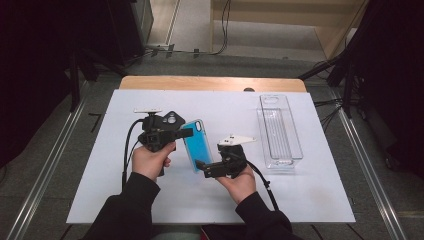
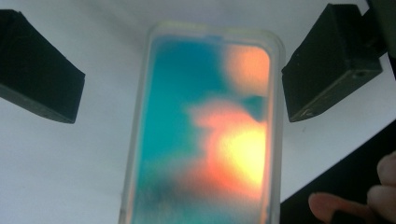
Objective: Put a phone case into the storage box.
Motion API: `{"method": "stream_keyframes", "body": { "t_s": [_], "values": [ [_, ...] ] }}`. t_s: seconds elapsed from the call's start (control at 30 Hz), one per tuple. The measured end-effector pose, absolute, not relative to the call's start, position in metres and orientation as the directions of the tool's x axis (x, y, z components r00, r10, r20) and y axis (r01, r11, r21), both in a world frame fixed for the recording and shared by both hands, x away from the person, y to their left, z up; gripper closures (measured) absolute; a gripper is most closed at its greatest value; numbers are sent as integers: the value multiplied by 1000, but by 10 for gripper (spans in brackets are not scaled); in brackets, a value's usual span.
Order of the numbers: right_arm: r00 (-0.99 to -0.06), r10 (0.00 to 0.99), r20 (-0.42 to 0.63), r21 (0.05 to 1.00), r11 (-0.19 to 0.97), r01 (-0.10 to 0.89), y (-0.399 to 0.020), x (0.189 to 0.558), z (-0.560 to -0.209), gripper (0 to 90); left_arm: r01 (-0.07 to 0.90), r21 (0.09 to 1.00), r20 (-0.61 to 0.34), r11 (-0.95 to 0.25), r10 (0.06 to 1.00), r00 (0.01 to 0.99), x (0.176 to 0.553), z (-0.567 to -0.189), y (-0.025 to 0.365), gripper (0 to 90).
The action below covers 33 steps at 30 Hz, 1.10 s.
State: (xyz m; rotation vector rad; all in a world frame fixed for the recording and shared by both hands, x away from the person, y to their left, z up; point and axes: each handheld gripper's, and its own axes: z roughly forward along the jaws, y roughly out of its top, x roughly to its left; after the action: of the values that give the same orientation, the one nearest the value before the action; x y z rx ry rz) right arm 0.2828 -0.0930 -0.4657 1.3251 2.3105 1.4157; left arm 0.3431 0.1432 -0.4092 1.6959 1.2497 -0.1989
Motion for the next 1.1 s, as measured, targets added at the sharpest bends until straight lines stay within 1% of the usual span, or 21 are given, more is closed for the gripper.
{"method": "stream_keyframes", "body": {
  "t_s": [0.03, 0.17, 0.53, 0.67, 0.77, 0.87, 0.97, 1.1],
  "values": [
    [-615, 718, 327, 753, 195, 628, -96, 284, -467, 0, 784, 621, -603, 11, 645, 469, 342, -409, 142, 809],
    [-633, 712, 303, 741, 242, 626, -100, 284, -466, 0, 751, 660, -553, -18, 665, 502, 339, -409, 140, 809],
    [-699, 658, 280, 735, 320, 597, -114, 280, -461, 0, 647, 760, -446, -61, 674, 589, 329, -412, 133, 808],
    [-702, 660, 267, 734, 333, 593, -116, 278, -460, 0, 608, 791, -408, -73, 677, 612, 324, -413, 131, 808],
    [-697, 663, 274, 740, 318, 593, -117, 275, -457, 0, 560, 822, -354, -102, 679, 643, 319, -416, 129, 808],
    [-687, 678, 261, 748, 307, 588, -118, 273, -455, 0, 537, 838, -336, -97, 683, 648, 317, -417, 128, 809],
    [-674, 693, 255, 760, 287, 583, -119, 270, -452, 0, 491, 865, -306, -105, 666, 680, 313, -419, 128, 808],
    [-655, 708, 262, 774, 252, 581, -120, 268, -449, 0, 525, 846, -341, -92, 664, 666, 313, -423, 127, 808]
  ]
}}
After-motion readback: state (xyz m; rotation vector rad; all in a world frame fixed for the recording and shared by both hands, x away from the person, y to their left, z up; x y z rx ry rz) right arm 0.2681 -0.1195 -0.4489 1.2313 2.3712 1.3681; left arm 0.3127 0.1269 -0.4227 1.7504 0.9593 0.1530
